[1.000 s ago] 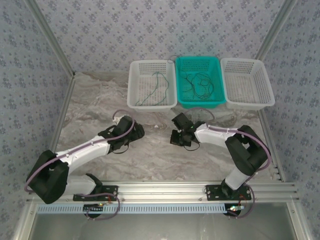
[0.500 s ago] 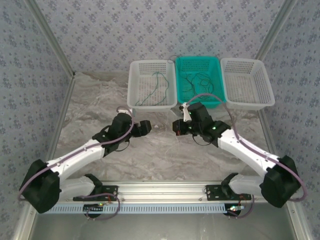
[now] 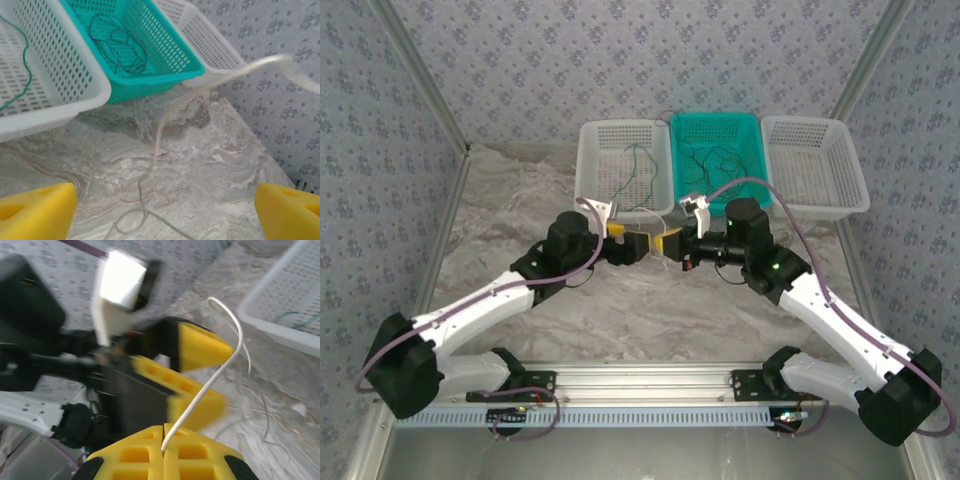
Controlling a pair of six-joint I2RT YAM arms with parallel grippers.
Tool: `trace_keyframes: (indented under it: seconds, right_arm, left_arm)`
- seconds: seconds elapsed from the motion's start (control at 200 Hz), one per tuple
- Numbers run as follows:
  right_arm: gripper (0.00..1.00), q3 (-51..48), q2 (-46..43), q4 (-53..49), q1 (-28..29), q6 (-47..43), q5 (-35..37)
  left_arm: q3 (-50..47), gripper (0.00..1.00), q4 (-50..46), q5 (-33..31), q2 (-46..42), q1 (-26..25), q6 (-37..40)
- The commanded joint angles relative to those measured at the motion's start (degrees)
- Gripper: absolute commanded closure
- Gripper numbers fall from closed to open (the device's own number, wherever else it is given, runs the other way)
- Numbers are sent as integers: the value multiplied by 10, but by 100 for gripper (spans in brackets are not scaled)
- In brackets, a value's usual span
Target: Untangle the cables
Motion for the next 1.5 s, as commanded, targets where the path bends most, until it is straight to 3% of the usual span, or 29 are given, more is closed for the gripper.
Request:
trace_keyframes:
  seconds: [0.0, 0.09, 0.18, 0.3, 0.545, 0.67, 0.795, 0.934, 1.009, 1.169, 1.494]
  right_arm:
    - [100, -10, -9, 69, 9, 26, -79]
    - [100, -9, -20, 72, 12, 26, -91]
    - [100, -8, -45, 70, 10, 22, -90]
    - [100, -6, -99, 37, -3, 3, -28]
    - [100, -4, -195, -28, -98, 8, 102]
    - [100, 1, -196, -66, -152, 25, 148]
    - [100, 3, -184, -58, -196, 39, 173]
    - [100, 16, -155, -30, -237, 19, 234]
    - [100, 12, -136, 11, -249, -5, 284]
    - [100, -5, -96, 139, -273, -62, 339]
    - [100, 131, 38, 178, -288, -134, 430]
  left_arm:
    - [18, 8, 37, -46, 34, -4, -38]
    - [35, 15, 4, -120, 53, -4, -71]
    - [59, 32, -75, -221, 62, -2, -101]
    - [59, 48, -140, -293, 54, 18, -132]
    - [2, 59, -200, -324, -28, 79, -152]
    - [-20, 65, -183, -292, -78, 90, -129]
    - [-45, 57, -107, -173, -118, 90, -67]
    - [-63, 36, -37, -23, -155, 90, 0]
    - [-60, 28, -35, 27, -171, 83, 25]
    - [-50, 19, -59, 54, -209, 56, 70]
    - [-73, 7, -68, 38, -235, 45, 115]
